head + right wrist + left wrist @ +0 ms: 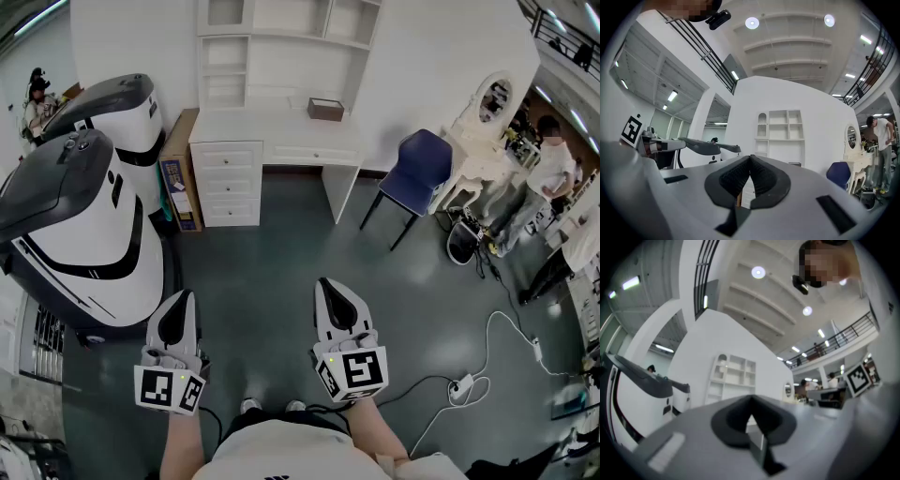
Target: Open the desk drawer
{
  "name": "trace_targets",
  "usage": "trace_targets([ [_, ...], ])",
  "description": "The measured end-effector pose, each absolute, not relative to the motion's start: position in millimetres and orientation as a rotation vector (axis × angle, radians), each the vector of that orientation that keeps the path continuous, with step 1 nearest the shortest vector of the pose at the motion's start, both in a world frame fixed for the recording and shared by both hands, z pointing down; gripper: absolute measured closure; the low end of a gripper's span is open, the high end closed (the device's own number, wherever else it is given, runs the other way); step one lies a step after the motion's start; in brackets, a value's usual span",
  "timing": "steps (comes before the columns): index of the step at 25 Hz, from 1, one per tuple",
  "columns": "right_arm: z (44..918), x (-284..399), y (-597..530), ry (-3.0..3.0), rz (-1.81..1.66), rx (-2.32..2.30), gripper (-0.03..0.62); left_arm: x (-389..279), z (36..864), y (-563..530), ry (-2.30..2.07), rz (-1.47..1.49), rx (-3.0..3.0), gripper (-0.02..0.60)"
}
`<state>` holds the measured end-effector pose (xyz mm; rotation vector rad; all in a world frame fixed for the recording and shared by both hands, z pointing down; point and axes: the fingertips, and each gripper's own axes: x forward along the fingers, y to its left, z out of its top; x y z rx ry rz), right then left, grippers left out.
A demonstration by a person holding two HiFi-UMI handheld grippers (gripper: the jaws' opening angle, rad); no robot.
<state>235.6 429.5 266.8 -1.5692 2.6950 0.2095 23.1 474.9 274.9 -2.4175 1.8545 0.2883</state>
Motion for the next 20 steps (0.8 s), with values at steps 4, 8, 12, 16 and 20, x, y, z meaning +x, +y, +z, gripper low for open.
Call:
trace_targets([
  [4, 264, 229, 430, 2.695, 0.213, -1.563, 0.594, 19, 271, 474, 1.844, 0.284, -2.411, 0.577],
  [8, 265, 222, 430, 2.695, 0.217, -1.561, 0.594, 14, 272, 475, 1.842, 0.292, -2.411, 0.577],
  [12, 267, 213, 427, 2.694, 0.215, -1.567, 0.594, 5, 274, 473, 1.837, 0.297, -2.42, 0.577],
  [16, 268, 205, 421, 2.648, 0.188, -1.583, 0.594, -8, 277, 472, 1.84, 0.296, -2.42, 0.577],
  [20, 271, 193, 417, 2.633, 0.18, -1.603, 0.593, -28, 281, 473, 1.853, 0.298, -2.407, 0.577],
])
